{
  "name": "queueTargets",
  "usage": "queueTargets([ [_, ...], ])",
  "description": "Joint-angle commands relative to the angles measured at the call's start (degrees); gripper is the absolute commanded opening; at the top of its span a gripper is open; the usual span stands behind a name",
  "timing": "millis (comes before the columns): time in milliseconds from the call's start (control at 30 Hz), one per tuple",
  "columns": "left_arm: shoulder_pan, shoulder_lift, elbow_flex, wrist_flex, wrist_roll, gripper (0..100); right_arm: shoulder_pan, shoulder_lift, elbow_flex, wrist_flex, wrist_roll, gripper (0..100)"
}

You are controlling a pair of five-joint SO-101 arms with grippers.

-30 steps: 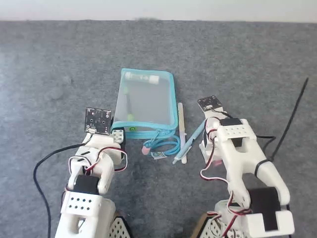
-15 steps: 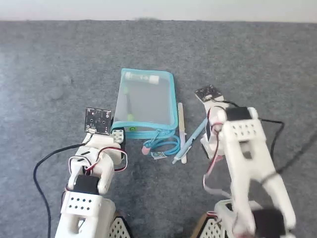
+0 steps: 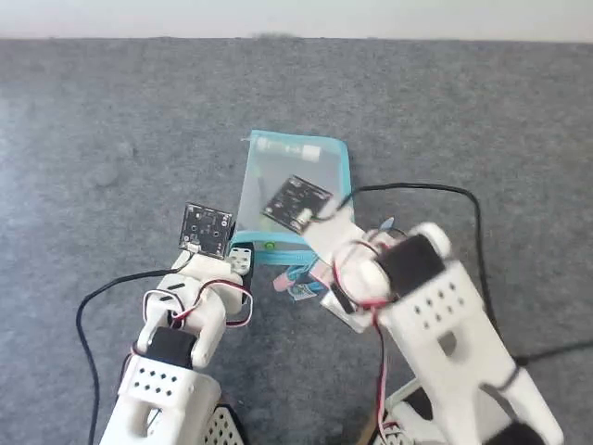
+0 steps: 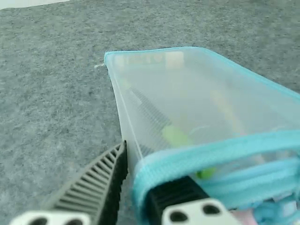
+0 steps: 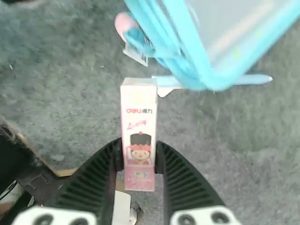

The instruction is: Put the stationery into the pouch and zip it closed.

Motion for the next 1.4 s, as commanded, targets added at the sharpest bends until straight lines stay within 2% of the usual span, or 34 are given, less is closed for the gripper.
queueTargets([
  [0, 0.62, -0.79, -1.27, -1.76, -0.26, 1, -1.45, 6.99, -5.98, 1.54, -1.05, 0.7],
  [200, 0.7, -0.79, -1.27, -1.76, -0.26, 1, -1.45, 16.4, -11.78, 1.63, -1.41, 0.7],
  [500, 0.7, -0.79, -1.27, -1.76, -0.26, 1, -1.1, 29.23, -23.21, 2.33, -6.86, 0.7],
  [1033, 0.79, -0.79, -1.19, -1.76, -0.35, 1, -1.1, 40.22, -39.38, 2.33, -11.08, 1.1],
  [1233, 0.79, -0.79, -1.19, -1.76, -0.44, 1, -1.1, 44.26, -42.99, 2.33, -11.43, 11.4],
  [1367, 0.79, -0.79, -1.19, -1.76, -0.44, 1, -1.1, 46.29, -45.36, 2.24, -14.15, 12.5],
])
